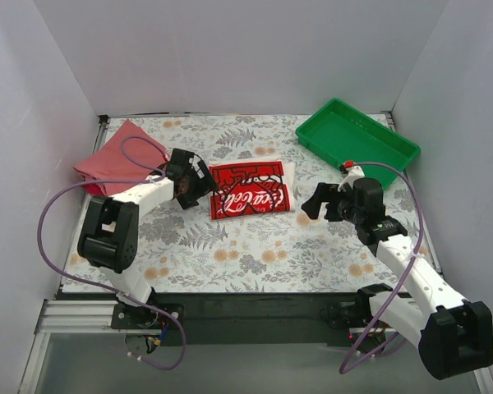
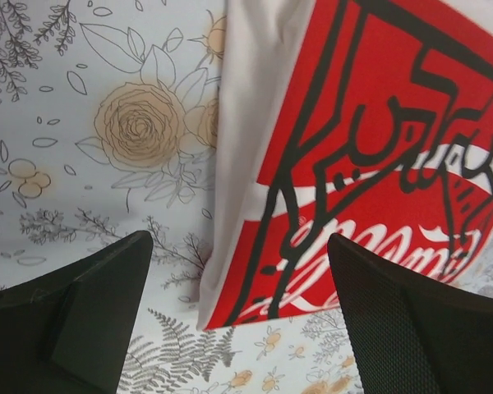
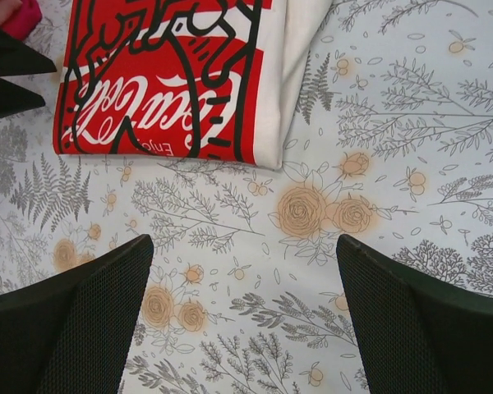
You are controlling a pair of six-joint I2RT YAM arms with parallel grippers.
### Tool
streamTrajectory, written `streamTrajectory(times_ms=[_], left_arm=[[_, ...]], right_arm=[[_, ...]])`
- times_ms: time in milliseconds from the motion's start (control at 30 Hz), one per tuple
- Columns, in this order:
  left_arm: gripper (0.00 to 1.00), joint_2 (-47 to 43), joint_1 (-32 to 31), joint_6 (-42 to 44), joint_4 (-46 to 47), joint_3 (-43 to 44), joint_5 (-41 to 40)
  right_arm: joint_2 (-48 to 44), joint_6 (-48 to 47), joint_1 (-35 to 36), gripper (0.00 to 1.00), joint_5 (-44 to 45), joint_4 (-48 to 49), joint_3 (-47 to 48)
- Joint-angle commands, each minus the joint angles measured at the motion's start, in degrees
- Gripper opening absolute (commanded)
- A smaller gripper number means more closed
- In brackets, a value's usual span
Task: Fold and stack the t-shirts
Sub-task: Neatly place the folded tshirt to the corner
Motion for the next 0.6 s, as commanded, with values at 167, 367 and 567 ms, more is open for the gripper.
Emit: streamTrajectory(times_ms=[167, 367, 567], left_arm=[[0.81, 9.75, -1.06, 3.30, 0.44, 6.93, -1.32], [0.75, 14.95, -3.08, 4.63, -1.67, 10.54, -2.74], [0.60, 21.36, -6.25, 5.59, -6.59, 16.85, -9.23]], right_arm=[[-2.55, -0.72, -0.21, 0.98, -2.20, 1.96, -2.71], [-3.61, -1.42, -0.13, 0.98, -2.11, 1.96, -3.77], [-4.14, -1.86, -0.21, 0.98, -1.42, 1.52, -4.03]])
